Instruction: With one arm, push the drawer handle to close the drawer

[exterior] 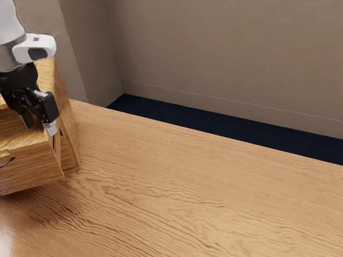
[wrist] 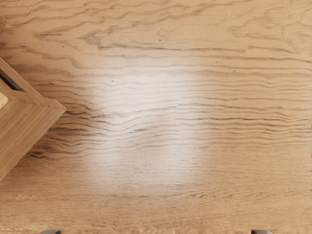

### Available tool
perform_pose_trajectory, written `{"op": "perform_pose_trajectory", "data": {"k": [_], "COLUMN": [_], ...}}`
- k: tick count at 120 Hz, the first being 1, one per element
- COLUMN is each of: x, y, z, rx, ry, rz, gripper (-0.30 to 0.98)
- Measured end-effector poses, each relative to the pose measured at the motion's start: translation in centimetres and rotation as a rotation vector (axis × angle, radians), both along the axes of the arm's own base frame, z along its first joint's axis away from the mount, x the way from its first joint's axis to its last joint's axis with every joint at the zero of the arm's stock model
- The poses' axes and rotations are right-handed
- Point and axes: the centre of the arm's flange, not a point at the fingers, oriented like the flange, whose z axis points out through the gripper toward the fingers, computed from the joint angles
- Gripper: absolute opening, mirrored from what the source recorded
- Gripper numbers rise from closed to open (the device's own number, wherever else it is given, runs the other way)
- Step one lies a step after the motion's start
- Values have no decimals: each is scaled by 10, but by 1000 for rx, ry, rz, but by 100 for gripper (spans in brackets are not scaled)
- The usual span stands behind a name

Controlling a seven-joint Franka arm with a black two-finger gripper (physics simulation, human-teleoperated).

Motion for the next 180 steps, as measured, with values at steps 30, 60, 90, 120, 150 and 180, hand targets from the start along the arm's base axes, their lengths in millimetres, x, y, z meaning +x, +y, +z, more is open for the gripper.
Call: {"op": "perform_pose_trajectory", "data": {"k": [30, 60, 90, 120, 150, 180], "x": [-80, -121, -110, -95, -73, -50], "y": [3, 30, 75, 112, 150, 168], "z": [-35, -61, -85, -113, -133, -141], "rx": [-38, -89, -64, -10, 21, 16], "ry": [13, 133, 241, 283, 258, 193], "rz": [320, 674, 935, 1049, 1077, 1071], "gripper": [2, -7, -9, -10, -10, -10]}}
